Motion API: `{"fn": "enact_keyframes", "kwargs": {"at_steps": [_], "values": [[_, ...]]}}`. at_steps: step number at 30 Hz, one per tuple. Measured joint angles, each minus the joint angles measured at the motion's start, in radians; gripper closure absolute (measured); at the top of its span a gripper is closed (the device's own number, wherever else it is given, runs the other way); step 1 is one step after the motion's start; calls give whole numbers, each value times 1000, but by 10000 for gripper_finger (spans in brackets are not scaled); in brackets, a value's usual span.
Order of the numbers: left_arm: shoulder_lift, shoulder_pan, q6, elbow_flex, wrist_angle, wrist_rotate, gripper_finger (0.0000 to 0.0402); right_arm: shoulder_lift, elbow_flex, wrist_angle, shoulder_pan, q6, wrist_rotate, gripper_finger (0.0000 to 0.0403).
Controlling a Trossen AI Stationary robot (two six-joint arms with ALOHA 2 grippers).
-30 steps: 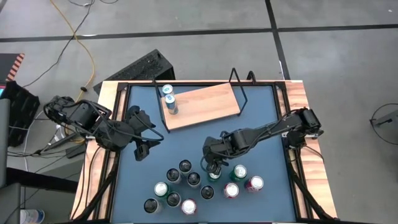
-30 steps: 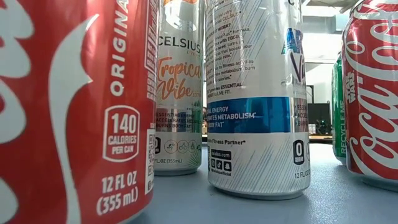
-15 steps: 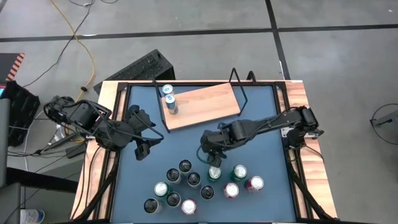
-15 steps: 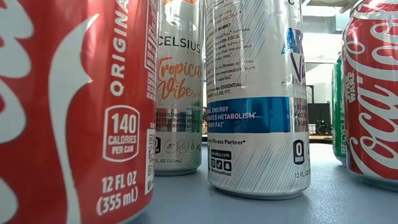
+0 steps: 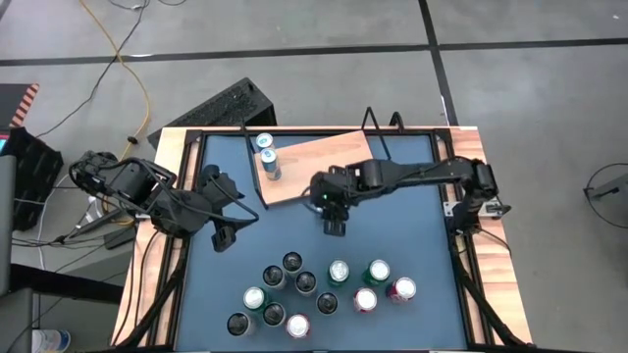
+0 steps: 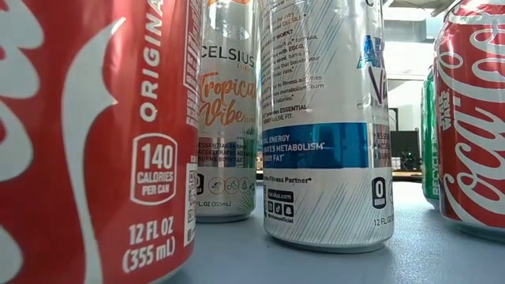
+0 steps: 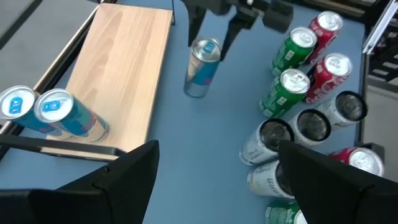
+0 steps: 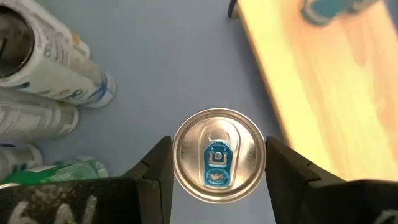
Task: Place canned beverage on shelf
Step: Put the blue soda can on the shelf aligned with the other blue soda cans
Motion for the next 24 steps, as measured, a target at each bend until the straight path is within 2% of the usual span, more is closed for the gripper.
{"fn": "enact_keyframes", "kwargs": {"at_steps": [8, 19, 24], "values": [[0, 0, 54, 0, -12, -26, 86, 32, 114, 14, -96, -148, -79, 226], [-12, 41, 93, 0, -55, -28, 86, 240, 369, -11, -198, -275, -157, 226], [-60, 75, 98, 0, -83, -22, 86, 349, 535, -50, -215, -316, -175, 226]]}}
